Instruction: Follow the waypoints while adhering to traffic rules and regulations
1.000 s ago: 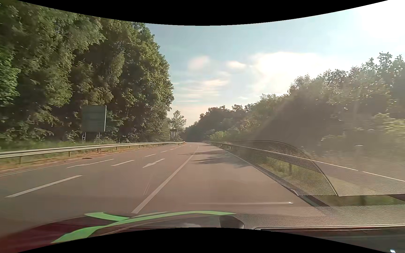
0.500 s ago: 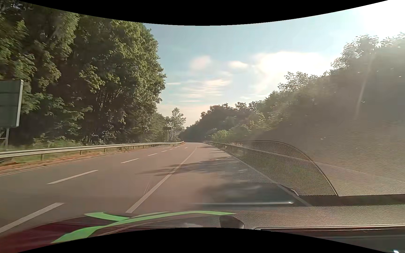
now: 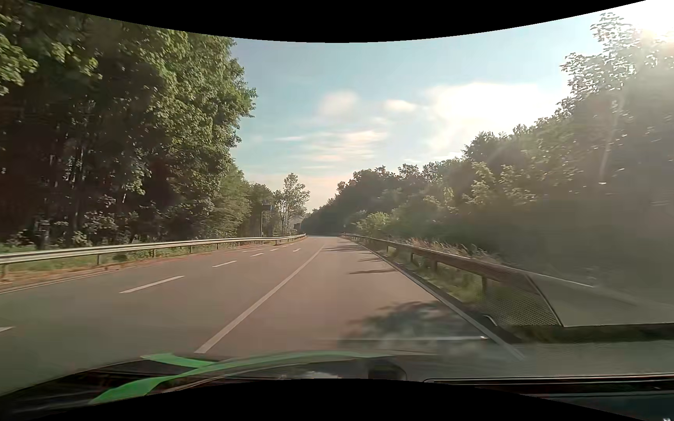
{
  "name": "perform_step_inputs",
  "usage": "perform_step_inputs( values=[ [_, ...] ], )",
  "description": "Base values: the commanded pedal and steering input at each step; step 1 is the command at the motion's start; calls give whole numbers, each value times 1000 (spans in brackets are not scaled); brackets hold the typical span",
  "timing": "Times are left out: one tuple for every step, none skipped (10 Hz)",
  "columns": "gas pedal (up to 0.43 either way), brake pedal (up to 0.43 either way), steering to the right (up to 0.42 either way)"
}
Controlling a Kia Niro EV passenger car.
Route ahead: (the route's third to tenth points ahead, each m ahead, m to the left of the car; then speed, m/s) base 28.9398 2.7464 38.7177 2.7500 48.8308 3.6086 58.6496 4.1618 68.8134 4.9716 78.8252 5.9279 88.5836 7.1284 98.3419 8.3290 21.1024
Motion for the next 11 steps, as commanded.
perform_step_inputs(
  values=[
    [169, 0, -10],
    [169, 0, -10],
    [169, 0, -12],
    [169, 0, -12],
    [169, 0, -13],
    [157, 0, -16],
    [150, 0, -16],
    [138, 0, -16],
    [138, 0, -14],
    [130, 0, -12],
    [118, 0, -12]
  ],
)
